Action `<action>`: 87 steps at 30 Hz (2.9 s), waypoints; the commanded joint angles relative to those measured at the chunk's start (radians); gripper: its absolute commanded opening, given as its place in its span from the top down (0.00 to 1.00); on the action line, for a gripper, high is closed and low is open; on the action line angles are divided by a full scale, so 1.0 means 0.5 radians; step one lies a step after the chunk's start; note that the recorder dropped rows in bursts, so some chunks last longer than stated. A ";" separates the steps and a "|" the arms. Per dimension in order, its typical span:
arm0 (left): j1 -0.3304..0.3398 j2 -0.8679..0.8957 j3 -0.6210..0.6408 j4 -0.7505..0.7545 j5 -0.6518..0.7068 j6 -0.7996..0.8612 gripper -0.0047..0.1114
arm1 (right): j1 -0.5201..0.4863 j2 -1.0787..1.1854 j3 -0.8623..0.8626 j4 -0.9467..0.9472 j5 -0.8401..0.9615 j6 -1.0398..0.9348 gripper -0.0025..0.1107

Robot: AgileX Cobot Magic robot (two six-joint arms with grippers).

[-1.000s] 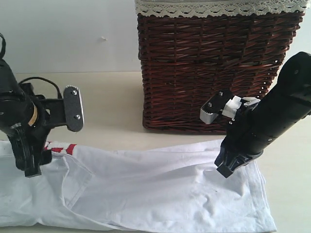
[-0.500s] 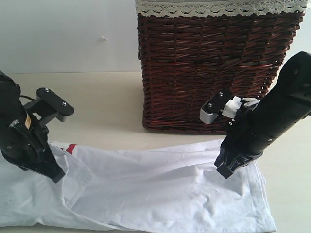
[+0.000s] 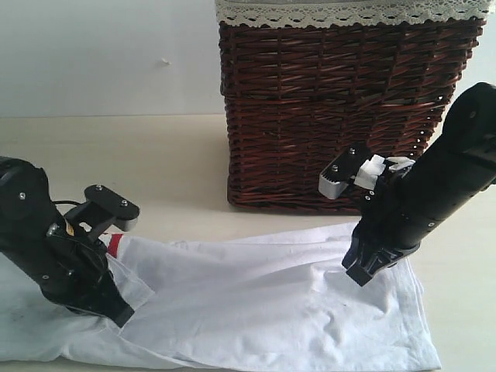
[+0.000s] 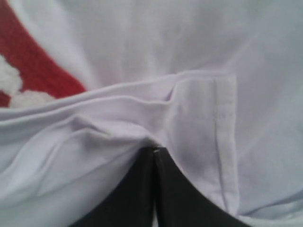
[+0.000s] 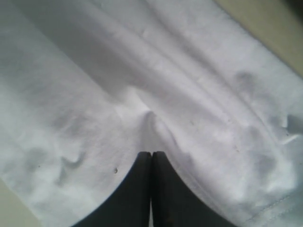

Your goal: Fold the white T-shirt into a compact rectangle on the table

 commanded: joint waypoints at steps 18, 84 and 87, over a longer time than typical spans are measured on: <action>0.821 -0.170 0.239 -0.009 0.303 0.046 0.94 | -0.010 0.005 0.002 0.006 0.010 -0.012 0.98; 1.826 0.224 -0.157 -1.453 1.022 1.622 0.96 | -0.010 0.005 0.002 0.044 0.053 -0.017 0.98; 1.904 0.104 -0.266 -1.198 1.037 1.294 0.96 | -0.010 0.005 0.002 -0.060 0.038 0.036 0.98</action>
